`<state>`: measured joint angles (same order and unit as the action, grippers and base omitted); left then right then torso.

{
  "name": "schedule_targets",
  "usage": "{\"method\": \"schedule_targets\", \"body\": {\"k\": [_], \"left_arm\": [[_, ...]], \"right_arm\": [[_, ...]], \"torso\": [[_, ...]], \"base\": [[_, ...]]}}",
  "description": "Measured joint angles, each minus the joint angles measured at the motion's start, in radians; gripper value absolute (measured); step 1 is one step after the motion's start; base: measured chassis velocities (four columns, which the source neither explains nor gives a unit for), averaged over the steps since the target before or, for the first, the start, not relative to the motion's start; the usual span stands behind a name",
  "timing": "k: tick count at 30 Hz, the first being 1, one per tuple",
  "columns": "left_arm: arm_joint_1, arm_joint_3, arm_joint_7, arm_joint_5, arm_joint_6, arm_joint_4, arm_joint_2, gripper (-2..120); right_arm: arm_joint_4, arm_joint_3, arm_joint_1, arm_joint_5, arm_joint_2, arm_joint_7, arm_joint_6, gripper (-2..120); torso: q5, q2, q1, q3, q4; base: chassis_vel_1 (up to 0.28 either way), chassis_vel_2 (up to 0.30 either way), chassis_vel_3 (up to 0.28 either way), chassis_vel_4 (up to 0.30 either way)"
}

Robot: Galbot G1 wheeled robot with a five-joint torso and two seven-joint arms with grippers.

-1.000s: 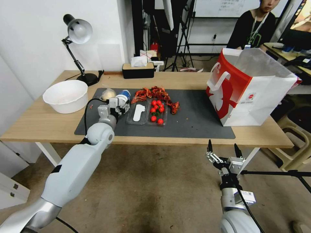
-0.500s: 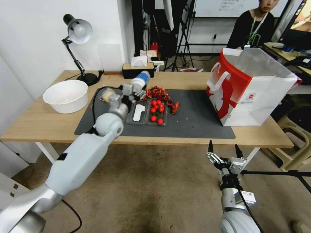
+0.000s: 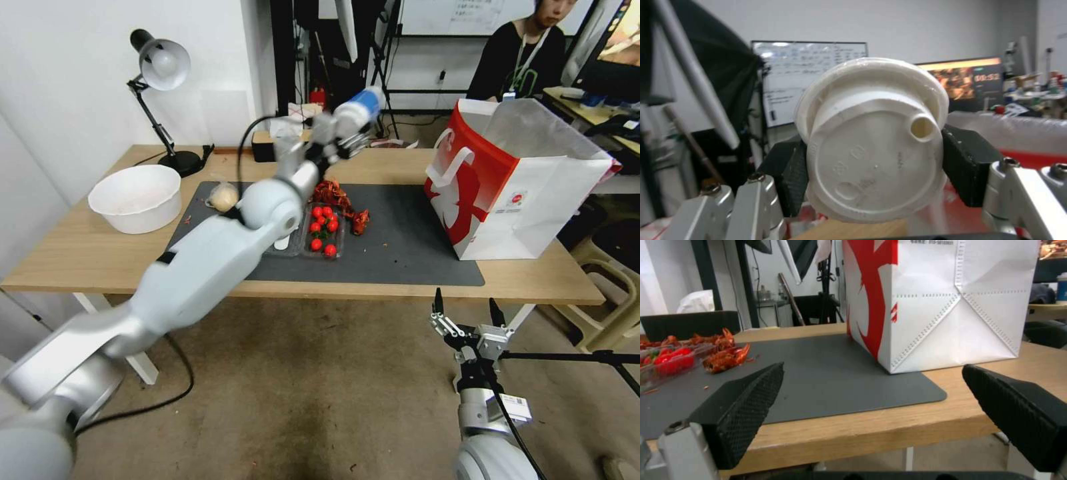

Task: Pick up the trash from the table and place it into the takeout bag.

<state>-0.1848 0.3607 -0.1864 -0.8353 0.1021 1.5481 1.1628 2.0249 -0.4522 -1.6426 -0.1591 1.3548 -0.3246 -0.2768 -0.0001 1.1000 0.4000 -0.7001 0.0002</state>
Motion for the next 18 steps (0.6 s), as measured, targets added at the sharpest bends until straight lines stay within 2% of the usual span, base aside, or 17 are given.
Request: {"method": "schedule_targets", "body": {"k": [3,5,7,9,12,18], "left_arm": [[0.152,0.092,0.001,-0.043,0.0,-0.076,0.112,62],[0.176,0.106,0.002,-0.053,0.0,-0.093,0.139,62],[0.238,0.152,0.004,-0.074,-0.001,-0.154,0.22,62],[0.25,0.162,0.005,-0.078,-0.002,-0.169,0.24,62],[0.278,0.193,0.012,-0.093,-0.004,-0.218,0.306,62],[0.291,0.218,0.017,-0.094,-0.008,-0.278,0.37,62]], "right_arm": [[0.003,-0.003,0.002,0.001,0.004,-0.003,0.0,100],[0.004,-0.004,0.002,0.001,0.005,-0.003,0.0,100],[0.007,-0.006,0.001,0.002,0.007,-0.004,0.0,100],[0.008,-0.007,0.0,0.002,0.007,-0.004,0.0,100],[0.012,-0.009,-0.001,0.002,0.007,-0.007,0.001,100],[0.014,-0.01,-0.002,0.003,0.007,-0.007,0.001,100]], "torso": [[0.0004,0.0,0.0,0.0,-0.0002],[0.0005,0.0,0.0,0.0,-0.0003],[0.0005,0.0,0.0,0.0,-0.0002],[0.0004,0.0,0.0,0.0,-0.0003],[0.0003,0.0,0.0,0.0,-0.0002],[0.0003,0.0,0.0,0.0,-0.0002]], "base": [[0.0,0.0,0.0,0.0],[0.0,0.0,0.0,0.0],[0.0,0.0,0.0,0.0],[0.0,0.0,0.0,0.0],[0.0,0.0,0.0,0.0],[0.0,0.0,0.0,0.0]]}}
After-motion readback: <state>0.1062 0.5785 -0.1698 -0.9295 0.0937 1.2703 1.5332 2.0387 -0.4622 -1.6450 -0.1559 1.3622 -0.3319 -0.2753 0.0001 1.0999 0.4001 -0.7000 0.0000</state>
